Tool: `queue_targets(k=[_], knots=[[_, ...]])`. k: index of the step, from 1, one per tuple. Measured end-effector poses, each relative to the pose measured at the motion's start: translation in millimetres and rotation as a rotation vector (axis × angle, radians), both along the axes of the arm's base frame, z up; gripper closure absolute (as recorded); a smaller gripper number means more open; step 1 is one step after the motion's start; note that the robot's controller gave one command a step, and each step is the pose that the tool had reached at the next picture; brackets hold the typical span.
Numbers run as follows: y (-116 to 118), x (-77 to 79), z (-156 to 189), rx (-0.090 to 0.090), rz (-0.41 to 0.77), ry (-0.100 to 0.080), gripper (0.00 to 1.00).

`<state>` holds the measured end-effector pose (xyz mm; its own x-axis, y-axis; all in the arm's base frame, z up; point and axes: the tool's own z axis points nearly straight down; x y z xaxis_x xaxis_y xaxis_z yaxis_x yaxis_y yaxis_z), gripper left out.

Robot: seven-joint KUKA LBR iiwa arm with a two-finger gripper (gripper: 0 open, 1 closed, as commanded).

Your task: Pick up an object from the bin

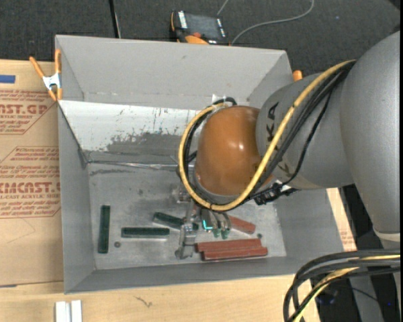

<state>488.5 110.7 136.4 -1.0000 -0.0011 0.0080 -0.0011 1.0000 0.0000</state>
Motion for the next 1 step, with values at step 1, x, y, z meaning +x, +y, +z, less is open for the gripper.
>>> queue_targets(k=[1], knots=[[33.9,40.0,-70.8,0.001,0.075,-0.007,0.00]])
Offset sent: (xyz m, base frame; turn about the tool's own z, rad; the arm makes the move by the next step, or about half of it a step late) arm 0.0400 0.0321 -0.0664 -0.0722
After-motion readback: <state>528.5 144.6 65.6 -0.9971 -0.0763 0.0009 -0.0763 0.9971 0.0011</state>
